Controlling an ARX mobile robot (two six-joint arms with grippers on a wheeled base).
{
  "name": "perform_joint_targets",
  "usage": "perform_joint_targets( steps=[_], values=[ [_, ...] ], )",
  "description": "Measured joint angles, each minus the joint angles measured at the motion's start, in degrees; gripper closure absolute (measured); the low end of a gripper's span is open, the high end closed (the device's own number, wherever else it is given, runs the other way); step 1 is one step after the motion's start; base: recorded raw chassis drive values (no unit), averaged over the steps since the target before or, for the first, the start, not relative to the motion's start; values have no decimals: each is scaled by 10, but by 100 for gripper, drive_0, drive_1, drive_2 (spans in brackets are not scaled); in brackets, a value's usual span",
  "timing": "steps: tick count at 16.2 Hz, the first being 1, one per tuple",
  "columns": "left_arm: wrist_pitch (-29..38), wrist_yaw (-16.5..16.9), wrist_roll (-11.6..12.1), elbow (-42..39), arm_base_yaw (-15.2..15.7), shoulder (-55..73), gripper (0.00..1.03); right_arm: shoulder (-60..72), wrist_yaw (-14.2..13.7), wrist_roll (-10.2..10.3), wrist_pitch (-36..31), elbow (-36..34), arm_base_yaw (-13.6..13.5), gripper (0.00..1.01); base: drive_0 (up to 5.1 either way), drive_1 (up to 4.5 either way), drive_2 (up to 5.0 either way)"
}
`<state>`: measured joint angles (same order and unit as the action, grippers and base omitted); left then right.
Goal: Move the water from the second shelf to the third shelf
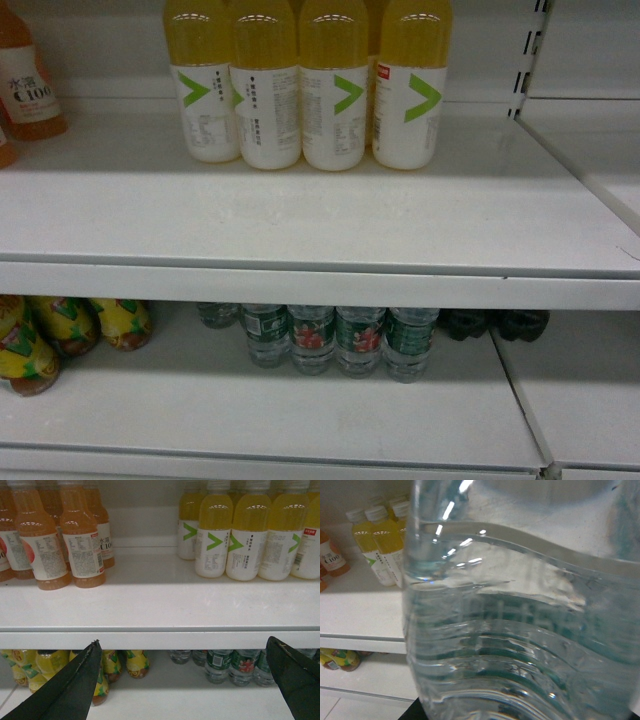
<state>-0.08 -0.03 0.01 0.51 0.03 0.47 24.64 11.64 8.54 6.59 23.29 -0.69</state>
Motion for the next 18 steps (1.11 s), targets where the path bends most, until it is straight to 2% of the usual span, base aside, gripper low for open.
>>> perform_joint_targets(
  steps=[9,18],
  values=[
    [-1,0,0,0,0,0,5,0,0,0,2,0,0,60,0,0,0],
    [-1,0,0,0,0,0,5,0,-1,0,1,0,1,60,-417,226,226]
  ],
)
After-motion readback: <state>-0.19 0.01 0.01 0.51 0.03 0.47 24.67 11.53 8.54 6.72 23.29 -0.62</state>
